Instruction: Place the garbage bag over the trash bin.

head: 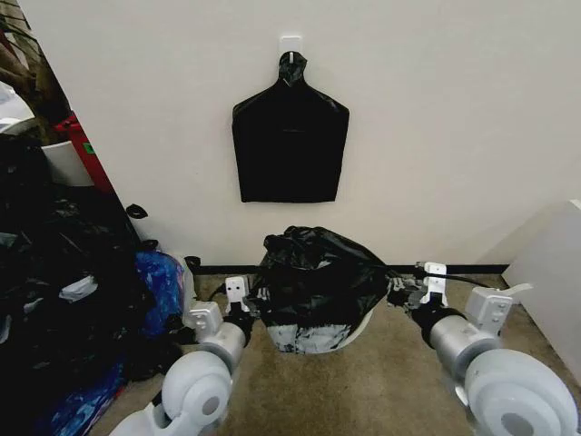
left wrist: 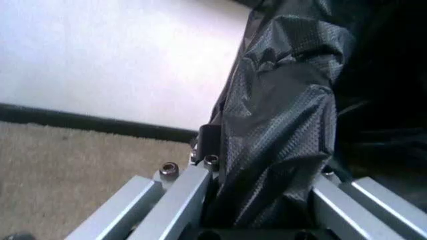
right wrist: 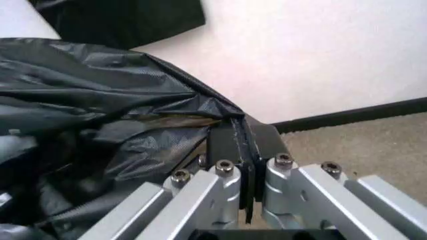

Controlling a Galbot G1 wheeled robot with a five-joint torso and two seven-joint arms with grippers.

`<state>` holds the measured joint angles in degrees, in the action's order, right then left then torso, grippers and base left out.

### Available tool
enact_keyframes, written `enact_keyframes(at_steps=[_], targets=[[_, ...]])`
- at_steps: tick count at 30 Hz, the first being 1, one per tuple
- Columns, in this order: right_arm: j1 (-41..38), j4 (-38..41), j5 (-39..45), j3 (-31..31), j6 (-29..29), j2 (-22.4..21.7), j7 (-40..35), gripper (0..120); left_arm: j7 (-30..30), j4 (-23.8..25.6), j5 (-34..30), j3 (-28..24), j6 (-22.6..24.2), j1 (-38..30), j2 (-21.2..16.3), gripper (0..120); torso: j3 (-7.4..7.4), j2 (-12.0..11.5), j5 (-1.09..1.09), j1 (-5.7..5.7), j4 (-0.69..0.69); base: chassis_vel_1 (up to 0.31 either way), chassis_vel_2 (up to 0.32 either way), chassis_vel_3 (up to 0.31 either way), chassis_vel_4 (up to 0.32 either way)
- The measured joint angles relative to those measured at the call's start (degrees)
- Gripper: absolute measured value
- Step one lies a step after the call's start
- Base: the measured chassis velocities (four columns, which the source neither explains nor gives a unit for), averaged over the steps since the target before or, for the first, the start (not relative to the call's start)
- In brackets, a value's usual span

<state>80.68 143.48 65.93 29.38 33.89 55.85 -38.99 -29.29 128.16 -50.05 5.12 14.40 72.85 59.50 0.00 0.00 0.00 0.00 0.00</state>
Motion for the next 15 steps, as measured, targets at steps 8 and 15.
enact_keyframes(at_steps=[8, 15], targets=[[0.44, -0.93, 5.62, 4.78, 2.37, -2.57, 1.51, 0, 3.33, 0.45, 1.07, 0.45, -2.27, -0.01, 0.43, 2, 0.00, 0.00, -0.01, 0.00, -0.01, 0.000, 0.000, 0.000, 0.000], [-0.25, -4.52, 4.80, 5.11, 4.81, -3.80, 7.41, 0, 5.47, 0.82, 1.48, 0.61, -2.54, 0.60, 0.45, 2, 0.00, 0.00, 0.01, 0.00, 0.00, 0.000, 0.000, 0.000, 0.000]])
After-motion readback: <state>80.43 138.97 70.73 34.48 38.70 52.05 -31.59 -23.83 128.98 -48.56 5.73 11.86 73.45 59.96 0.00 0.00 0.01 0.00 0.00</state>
